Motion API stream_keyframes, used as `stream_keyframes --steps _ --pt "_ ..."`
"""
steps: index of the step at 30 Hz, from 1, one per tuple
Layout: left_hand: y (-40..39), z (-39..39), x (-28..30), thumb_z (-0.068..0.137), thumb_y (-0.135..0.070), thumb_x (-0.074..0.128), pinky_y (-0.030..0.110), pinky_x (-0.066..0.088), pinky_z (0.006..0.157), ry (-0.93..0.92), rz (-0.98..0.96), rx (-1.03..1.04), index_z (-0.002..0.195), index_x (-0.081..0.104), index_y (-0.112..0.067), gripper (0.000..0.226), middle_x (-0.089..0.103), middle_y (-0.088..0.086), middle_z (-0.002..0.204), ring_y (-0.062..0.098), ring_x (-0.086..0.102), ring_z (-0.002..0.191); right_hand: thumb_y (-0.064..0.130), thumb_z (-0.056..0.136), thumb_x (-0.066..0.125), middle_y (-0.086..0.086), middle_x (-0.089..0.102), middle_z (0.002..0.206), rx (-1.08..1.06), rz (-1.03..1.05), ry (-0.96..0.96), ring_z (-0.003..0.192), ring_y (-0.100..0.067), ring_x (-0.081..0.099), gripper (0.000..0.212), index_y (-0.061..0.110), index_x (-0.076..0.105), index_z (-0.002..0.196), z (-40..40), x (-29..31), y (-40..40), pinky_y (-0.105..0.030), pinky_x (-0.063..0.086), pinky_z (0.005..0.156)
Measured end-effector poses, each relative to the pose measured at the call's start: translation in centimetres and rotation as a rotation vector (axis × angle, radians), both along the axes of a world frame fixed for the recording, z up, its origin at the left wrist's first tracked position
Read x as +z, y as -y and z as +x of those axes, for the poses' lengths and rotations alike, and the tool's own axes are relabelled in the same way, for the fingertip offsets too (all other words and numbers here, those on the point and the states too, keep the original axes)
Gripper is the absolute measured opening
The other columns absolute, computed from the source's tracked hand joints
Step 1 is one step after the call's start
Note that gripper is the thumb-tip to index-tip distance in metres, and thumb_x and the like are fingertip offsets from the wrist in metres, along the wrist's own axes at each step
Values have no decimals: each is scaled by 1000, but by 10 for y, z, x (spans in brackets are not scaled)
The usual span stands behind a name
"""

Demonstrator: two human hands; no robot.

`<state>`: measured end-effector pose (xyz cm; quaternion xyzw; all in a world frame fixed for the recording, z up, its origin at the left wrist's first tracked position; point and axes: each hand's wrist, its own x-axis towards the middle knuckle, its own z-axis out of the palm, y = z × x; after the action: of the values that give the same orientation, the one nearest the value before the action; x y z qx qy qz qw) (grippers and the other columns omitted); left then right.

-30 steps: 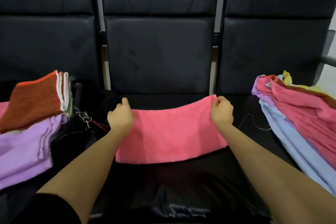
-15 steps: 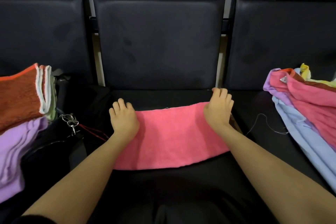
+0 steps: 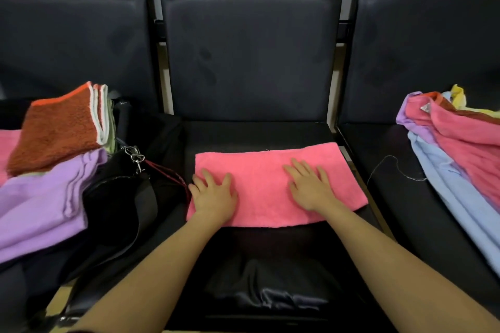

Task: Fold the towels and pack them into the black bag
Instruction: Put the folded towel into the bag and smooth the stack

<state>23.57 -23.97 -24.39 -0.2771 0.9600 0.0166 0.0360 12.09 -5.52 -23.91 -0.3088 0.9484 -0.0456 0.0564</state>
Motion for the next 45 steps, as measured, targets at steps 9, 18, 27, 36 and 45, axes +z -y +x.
stream_keyframes --steps 9,18,27,36,45 --pt "-4 22 -1 95 -15 32 39 35 98 -54 -128 56 141 31 -23 47 40 18 127 33 42 115 22 99 31 5 37 147 -158 -146 -50 139 -14 27 40 25 42 138 28 6 -23 -45 5 116" --pt "-2 18 -6 98 -13 30 40 33 97 -81 -137 -99 141 31 -17 43 46 16 125 32 47 111 17 98 33 -1 38 147 -91 -57 -246 134 -18 35 44 16 36 142 33 5 -26 -35 23 111" --pt "5 24 41 89 -1 40 30 42 74 -142 -277 -131 138 29 -4 50 26 30 144 25 64 90 49 100 14 5 -12 159 101 143 -62 147 -16 -9 58 30 -7 152 34 -12 -4 -39 -6 118" --pt "24 39 66 23 -3 75 17 25 38 -214 -450 -310 64 65 -7 43 63 27 75 23 46 31 41 103 25 10 10 159 108 -266 221 146 -10 5 48 30 25 150 59 -26 60 -32 0 116" --pt "-32 19 64 86 -1 49 32 46 72 -320 -104 -302 137 43 -7 51 39 22 137 34 58 103 24 97 40 -1 61 117 -107 -300 -66 111 -23 51 30 19 61 117 50 16 6 -35 28 94"
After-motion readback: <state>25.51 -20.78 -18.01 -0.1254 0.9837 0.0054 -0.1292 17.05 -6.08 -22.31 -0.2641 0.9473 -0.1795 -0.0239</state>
